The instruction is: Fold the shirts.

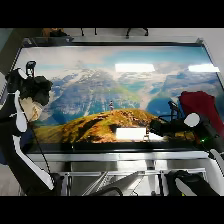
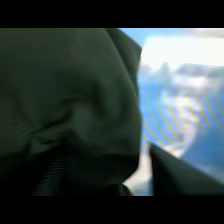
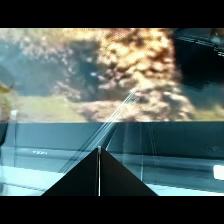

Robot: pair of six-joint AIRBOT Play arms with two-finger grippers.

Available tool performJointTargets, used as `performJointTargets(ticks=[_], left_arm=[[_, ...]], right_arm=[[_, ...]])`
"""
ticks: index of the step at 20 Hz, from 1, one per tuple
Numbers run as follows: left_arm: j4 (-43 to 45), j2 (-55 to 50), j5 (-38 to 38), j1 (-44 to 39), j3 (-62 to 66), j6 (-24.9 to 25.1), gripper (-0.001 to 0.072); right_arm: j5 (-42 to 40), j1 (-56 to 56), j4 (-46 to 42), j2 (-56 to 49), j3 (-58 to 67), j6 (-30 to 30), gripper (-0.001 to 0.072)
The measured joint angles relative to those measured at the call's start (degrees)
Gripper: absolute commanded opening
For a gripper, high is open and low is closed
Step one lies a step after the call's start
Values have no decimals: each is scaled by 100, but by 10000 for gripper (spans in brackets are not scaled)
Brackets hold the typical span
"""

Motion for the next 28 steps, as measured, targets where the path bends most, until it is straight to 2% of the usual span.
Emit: performJointTargets(ticks=[3,6,9,15,20,21,22,23,26,27,28], left_arm=[[568,-125,-238,-170,219,-238,14],[667,111,-501,-323,286,-411,13],[90,817,-472,-654,319,-444,14],[-1821,2601,-680,-1895,197,-278,14],[-2299,3368,-706,-3373,-831,-356,18],[-2326,3421,-623,-3639,-1051,-400,62],[-2345,3442,-525,-3886,-1241,-437,426],[-2376,3460,-402,-4127,-1412,-474,645],[-2428,3486,-308,-4518,-1576,-693,645],[-2428,3495,-385,-4531,-1502,-774,645],[-2435,3512,-544,-4492,-1381,-876,644]], right_arm=[[0,0,0,0,0,0,16],[0,0,0,0,0,0,16],[0,0,0,0,0,0,16],[0,0,0,0,0,0,16],[0,0,0,0,0,0,16],[2,0,0,0,0,2,16],[13,0,0,0,0,2,16],[55,0,0,0,0,2,16],[278,0,2,0,57,-92,26],[330,0,4,0,127,-184,73],[376,0,7,0,227,-291,335]])
